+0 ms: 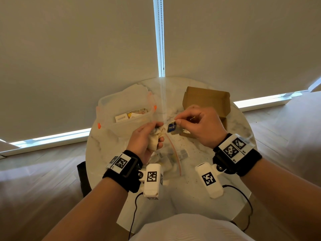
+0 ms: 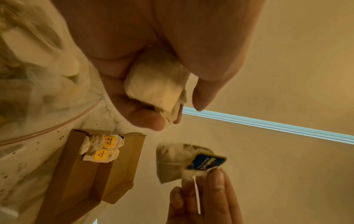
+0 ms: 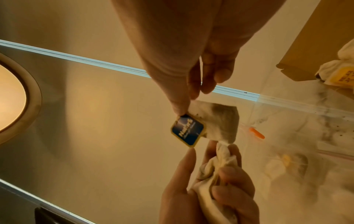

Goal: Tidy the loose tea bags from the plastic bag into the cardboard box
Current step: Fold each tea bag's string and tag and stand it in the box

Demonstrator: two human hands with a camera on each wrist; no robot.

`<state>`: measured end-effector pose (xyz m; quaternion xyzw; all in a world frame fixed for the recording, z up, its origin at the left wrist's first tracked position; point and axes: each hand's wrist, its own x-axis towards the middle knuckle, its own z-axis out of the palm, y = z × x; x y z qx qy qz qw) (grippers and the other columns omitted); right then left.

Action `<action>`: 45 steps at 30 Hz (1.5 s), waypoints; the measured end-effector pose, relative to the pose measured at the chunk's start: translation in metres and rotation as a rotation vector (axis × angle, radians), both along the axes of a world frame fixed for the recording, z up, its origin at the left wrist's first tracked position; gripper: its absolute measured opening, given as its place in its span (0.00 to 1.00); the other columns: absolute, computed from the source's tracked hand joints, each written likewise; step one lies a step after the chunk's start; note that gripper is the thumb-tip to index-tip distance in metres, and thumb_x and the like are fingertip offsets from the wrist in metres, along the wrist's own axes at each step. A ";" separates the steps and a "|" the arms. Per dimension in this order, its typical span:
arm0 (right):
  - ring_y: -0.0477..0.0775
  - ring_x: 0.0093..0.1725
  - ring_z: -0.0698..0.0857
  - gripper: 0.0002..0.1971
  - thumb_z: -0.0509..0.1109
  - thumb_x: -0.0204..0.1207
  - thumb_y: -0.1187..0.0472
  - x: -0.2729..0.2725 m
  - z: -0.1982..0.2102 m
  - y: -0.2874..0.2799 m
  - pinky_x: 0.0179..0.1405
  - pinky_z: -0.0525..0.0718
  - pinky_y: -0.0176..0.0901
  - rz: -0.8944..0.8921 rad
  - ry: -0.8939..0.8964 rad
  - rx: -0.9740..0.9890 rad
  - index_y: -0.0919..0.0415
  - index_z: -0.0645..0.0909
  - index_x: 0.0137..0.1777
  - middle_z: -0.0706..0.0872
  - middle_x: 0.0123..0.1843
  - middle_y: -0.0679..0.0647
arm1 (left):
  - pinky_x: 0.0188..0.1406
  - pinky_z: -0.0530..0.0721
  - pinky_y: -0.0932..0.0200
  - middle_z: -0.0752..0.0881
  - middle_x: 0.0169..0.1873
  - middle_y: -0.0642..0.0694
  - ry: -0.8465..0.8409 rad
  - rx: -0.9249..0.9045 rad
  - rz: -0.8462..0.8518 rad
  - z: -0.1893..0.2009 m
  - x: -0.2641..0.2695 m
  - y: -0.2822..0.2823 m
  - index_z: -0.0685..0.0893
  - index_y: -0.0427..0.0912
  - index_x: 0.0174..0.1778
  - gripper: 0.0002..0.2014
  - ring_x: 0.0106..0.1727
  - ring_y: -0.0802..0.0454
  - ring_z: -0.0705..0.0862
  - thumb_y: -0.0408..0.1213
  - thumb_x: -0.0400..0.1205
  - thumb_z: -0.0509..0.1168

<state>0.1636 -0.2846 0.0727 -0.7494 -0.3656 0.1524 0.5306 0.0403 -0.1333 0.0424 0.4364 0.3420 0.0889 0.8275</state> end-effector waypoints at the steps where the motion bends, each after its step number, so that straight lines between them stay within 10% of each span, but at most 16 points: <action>1: 0.51 0.44 0.86 0.05 0.77 0.74 0.63 0.000 -0.001 0.001 0.45 0.88 0.47 -0.011 0.000 -0.002 0.53 0.91 0.46 0.88 0.46 0.51 | 0.23 0.78 0.59 0.82 0.47 0.36 -0.015 0.000 -0.008 0.001 0.000 0.001 0.87 0.34 0.52 0.11 0.32 0.48 0.79 0.39 0.85 0.66; 7: 0.51 0.42 0.89 0.04 0.75 0.76 0.67 -0.001 -0.003 0.003 0.47 0.89 0.45 0.004 0.073 0.027 0.60 0.90 0.47 0.91 0.43 0.52 | 0.24 0.78 0.59 0.88 0.43 0.38 -0.119 0.227 -0.109 0.007 -0.004 -0.001 0.89 0.35 0.54 0.22 0.31 0.49 0.79 0.45 0.68 0.79; 22: 0.52 0.40 0.89 0.04 0.78 0.74 0.64 -0.002 -0.006 0.008 0.42 0.89 0.48 0.052 0.102 -0.035 0.63 0.90 0.47 0.91 0.40 0.53 | 0.22 0.74 0.59 0.85 0.31 0.38 -0.075 0.473 -0.069 0.011 0.002 0.000 0.91 0.38 0.42 0.05 0.25 0.49 0.76 0.25 0.76 0.75; 28: 0.58 0.43 0.91 0.02 0.76 0.76 0.63 0.011 -0.001 0.004 0.42 0.91 0.55 -0.054 0.134 -0.062 0.60 0.87 0.46 0.92 0.42 0.52 | 0.22 0.76 0.58 0.84 0.38 0.41 -0.079 0.339 -0.082 0.014 -0.002 0.003 0.84 0.49 0.67 0.21 0.29 0.50 0.79 0.28 0.79 0.73; 35: 0.50 0.43 0.90 0.02 0.75 0.76 0.64 0.013 0.009 0.000 0.43 0.89 0.39 0.057 0.075 -0.117 0.58 0.86 0.46 0.91 0.43 0.50 | 0.19 0.73 0.61 0.84 0.38 0.40 -0.111 0.036 -0.069 0.023 0.001 0.003 0.84 0.36 0.59 0.11 0.29 0.49 0.77 0.37 0.86 0.61; 45: 0.46 0.47 0.88 0.03 0.76 0.75 0.66 -0.004 0.020 0.002 0.47 0.88 0.54 0.346 -0.029 -0.156 0.59 0.88 0.45 0.91 0.46 0.45 | 0.40 0.87 0.50 0.85 0.46 0.39 -0.088 -0.197 0.006 0.027 0.003 0.009 0.82 0.36 0.66 0.21 0.41 0.42 0.86 0.37 0.78 0.60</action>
